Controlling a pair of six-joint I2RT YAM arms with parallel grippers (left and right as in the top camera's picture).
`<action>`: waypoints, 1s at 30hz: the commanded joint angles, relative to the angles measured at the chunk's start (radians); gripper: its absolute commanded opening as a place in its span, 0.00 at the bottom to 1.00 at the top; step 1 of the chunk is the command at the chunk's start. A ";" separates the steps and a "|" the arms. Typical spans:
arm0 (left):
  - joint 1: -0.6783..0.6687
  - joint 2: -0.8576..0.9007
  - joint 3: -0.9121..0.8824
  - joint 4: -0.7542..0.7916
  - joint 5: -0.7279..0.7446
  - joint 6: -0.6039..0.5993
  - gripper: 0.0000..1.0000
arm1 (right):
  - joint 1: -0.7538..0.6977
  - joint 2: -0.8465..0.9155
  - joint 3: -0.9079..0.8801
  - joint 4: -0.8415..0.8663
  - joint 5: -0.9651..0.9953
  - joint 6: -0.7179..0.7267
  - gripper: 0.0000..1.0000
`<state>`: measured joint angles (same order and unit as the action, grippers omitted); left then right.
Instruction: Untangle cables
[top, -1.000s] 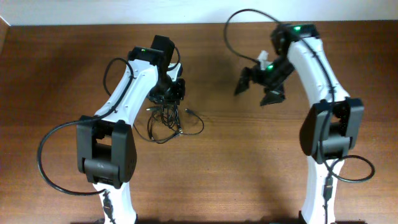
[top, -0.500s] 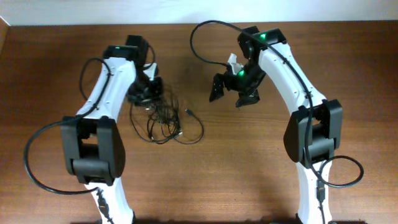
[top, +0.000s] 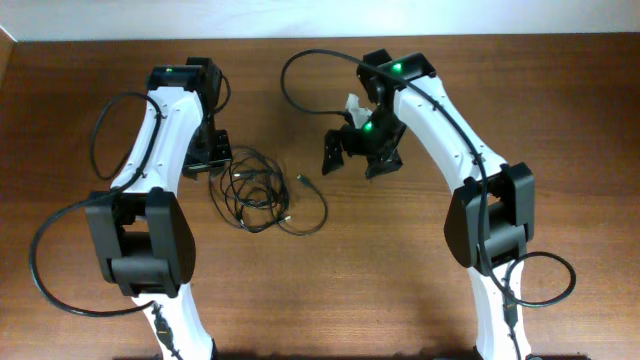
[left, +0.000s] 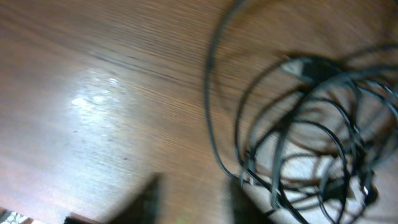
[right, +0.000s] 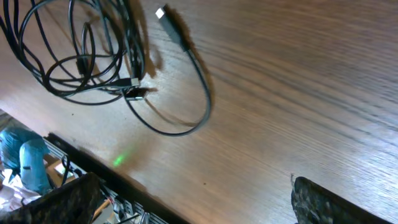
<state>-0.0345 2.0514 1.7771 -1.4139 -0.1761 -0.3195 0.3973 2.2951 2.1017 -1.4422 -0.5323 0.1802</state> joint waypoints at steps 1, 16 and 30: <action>0.015 -0.022 -0.026 0.074 0.083 -0.087 0.00 | 0.067 -0.027 -0.006 0.020 -0.006 -0.008 0.98; 0.267 -0.023 -0.118 0.243 0.507 0.074 0.00 | 0.264 -0.014 -0.011 0.393 0.007 0.124 0.98; 0.352 -0.023 -0.316 0.341 0.491 0.074 0.00 | 0.438 0.082 -0.011 0.909 0.466 0.406 0.69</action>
<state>0.3099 2.0514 1.4857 -1.0863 0.3248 -0.2604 0.8349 2.3238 2.0895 -0.5655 -0.1184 0.5381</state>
